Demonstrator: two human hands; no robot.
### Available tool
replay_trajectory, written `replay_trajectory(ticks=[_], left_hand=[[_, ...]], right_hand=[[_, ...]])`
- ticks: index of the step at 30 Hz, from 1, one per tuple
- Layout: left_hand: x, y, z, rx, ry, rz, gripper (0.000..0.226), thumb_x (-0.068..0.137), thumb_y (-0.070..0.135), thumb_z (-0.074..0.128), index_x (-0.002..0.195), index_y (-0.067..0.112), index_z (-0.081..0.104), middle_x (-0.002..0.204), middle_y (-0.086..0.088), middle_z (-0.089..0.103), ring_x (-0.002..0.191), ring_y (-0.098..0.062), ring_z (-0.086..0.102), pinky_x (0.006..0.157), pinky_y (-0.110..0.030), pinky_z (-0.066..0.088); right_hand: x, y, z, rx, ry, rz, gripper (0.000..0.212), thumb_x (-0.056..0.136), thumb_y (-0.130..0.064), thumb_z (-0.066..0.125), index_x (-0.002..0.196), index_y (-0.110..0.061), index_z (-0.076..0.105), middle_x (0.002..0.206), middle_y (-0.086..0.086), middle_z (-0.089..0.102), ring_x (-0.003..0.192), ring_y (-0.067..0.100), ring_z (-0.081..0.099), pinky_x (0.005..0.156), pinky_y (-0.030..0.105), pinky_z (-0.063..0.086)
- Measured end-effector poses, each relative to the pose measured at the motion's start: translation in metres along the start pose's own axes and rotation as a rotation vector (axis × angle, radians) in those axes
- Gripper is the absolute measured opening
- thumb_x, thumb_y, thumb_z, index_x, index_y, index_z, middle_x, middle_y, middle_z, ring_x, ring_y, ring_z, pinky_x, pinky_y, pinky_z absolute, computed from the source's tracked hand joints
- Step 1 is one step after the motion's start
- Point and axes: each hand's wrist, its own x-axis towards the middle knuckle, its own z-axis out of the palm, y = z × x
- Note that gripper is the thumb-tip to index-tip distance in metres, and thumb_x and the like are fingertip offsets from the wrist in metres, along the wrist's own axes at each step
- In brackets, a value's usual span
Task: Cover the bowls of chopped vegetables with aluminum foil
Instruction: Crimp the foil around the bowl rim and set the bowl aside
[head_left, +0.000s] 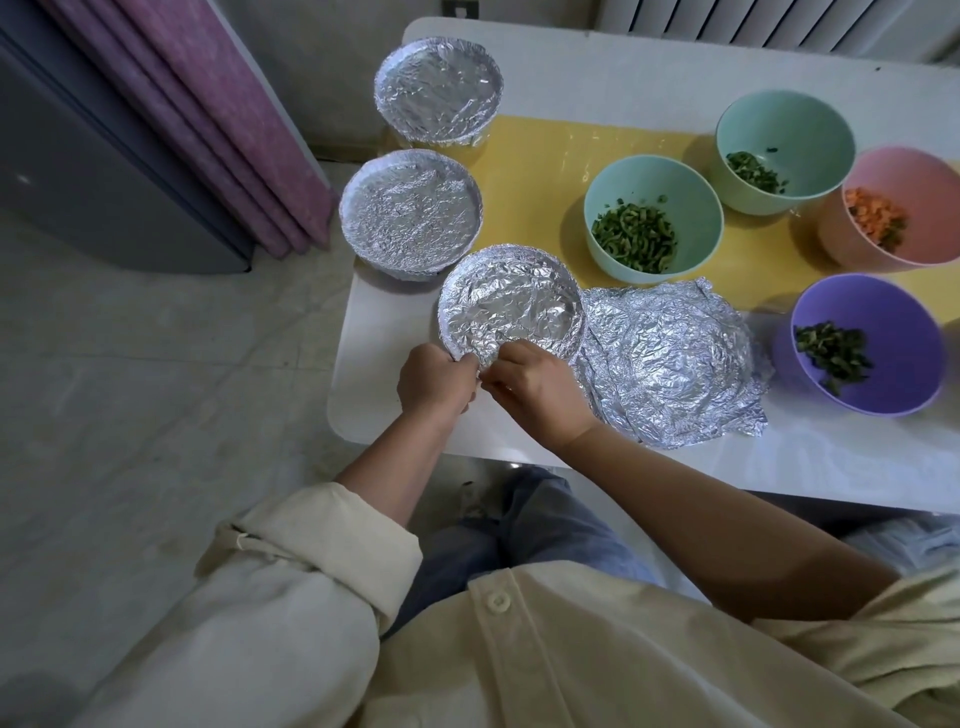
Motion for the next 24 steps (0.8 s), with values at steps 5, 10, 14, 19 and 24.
replay_trajectory(ticks=[5, 10, 14, 19, 24], left_hand=[[0.010, 0.001, -0.003, 0.131, 0.021, 0.058, 0.034, 0.055, 0.031, 0.053, 0.066, 0.004, 0.070, 0.065, -0.011, 0.072, 0.068, -0.032, 0.073, 0.071, -0.045, 0.062], [0.018, 0.006, -0.012, 0.250, -0.003, 0.097, 0.035, 0.055, 0.033, 0.054, 0.066, 0.005, 0.070, 0.064, -0.011, 0.072, 0.066, -0.031, 0.073, 0.070, -0.043, 0.063], [0.024, 0.006, -0.015, 0.274, -0.026, 0.112, 0.035, 0.056, 0.033, 0.057, 0.062, 0.001, 0.069, 0.059, -0.011, 0.070, 0.062, -0.030, 0.073, 0.068, -0.044, 0.063], [0.004, -0.002, -0.010, 0.064, -0.040, 0.034, 0.041, 0.073, 0.044, 0.063, 0.064, 0.005, 0.068, 0.060, -0.008, 0.071, 0.060, -0.028, 0.072, 0.070, -0.038, 0.061], [-0.009, -0.006, 0.004, -0.152, -0.094, -0.077, 0.018, 0.091, 0.012, 0.058, 0.077, 0.005, 0.066, 0.067, -0.010, 0.070, 0.063, -0.026, 0.072, 0.074, -0.040, 0.062]], right_hand=[[0.003, -0.003, 0.001, 0.043, -0.028, 0.010, 0.025, 0.085, -0.024, 0.055, 0.072, -0.008, 0.070, 0.069, 0.007, 0.058, 0.064, 0.029, 0.060, 0.049, 0.028, 0.047], [-0.005, 0.010, -0.011, -0.003, -0.137, -0.039, 0.026, 0.074, -0.022, 0.082, 0.086, -0.006, 0.067, 0.083, 0.009, 0.060, 0.076, 0.030, 0.057, 0.062, 0.034, 0.046], [-0.015, 0.017, -0.017, -0.008, -0.100, -0.063, 0.012, 0.086, -0.016, 0.068, 0.078, -0.008, 0.066, 0.079, 0.007, 0.061, 0.072, 0.028, 0.056, 0.060, 0.036, 0.046], [-0.009, 0.012, -0.014, -0.010, -0.081, -0.043, 0.024, 0.092, -0.018, 0.054, 0.073, -0.008, 0.064, 0.076, 0.005, 0.059, 0.070, 0.026, 0.056, 0.058, 0.034, 0.044], [-0.006, 0.007, -0.007, 0.017, -0.101, -0.009, 0.023, 0.091, -0.020, 0.055, 0.075, -0.008, 0.065, 0.076, 0.005, 0.058, 0.071, 0.027, 0.057, 0.057, 0.036, 0.046]])
